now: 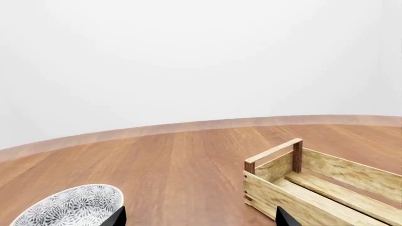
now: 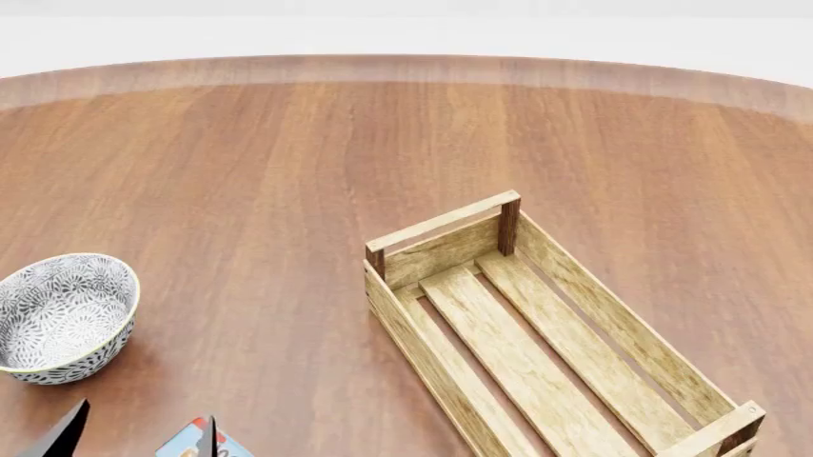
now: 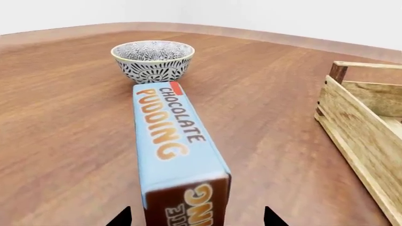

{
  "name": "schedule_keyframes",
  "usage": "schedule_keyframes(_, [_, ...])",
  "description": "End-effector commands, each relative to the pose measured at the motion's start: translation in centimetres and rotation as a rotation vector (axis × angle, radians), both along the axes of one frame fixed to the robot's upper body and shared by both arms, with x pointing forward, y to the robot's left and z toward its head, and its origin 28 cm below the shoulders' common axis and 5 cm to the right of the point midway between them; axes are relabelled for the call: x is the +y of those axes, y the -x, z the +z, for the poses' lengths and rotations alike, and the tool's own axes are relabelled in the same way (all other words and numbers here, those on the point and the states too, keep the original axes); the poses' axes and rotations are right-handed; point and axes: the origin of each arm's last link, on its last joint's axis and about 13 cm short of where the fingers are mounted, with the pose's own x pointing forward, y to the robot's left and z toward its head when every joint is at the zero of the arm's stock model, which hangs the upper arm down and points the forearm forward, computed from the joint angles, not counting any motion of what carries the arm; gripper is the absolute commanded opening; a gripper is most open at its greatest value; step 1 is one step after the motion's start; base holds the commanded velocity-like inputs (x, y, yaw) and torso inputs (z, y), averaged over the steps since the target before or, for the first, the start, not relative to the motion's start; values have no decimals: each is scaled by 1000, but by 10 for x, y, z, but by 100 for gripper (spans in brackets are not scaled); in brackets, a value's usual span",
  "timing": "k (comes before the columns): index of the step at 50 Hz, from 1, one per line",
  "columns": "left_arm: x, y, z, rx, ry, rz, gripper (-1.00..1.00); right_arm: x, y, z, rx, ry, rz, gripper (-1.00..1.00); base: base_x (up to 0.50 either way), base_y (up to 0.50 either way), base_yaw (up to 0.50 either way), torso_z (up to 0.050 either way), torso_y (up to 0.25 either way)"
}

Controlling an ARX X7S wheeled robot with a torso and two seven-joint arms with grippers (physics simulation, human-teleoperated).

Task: Pick up the chocolate pudding and put it in the tray.

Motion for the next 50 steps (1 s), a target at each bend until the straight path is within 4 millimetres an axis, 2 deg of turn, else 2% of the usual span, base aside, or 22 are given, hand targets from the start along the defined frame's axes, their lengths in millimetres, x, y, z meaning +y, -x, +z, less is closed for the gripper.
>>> schedule_keyframes(1, [-1,1,0,0,-1,-3,100,1,-2,-3,6,1,1,100,0,0,0,0,0])
schedule_keyframes(50, [-2,0,0,-4,-4,-6,100,10,-7,-10,25,3,10,100,0,0,0,0,0])
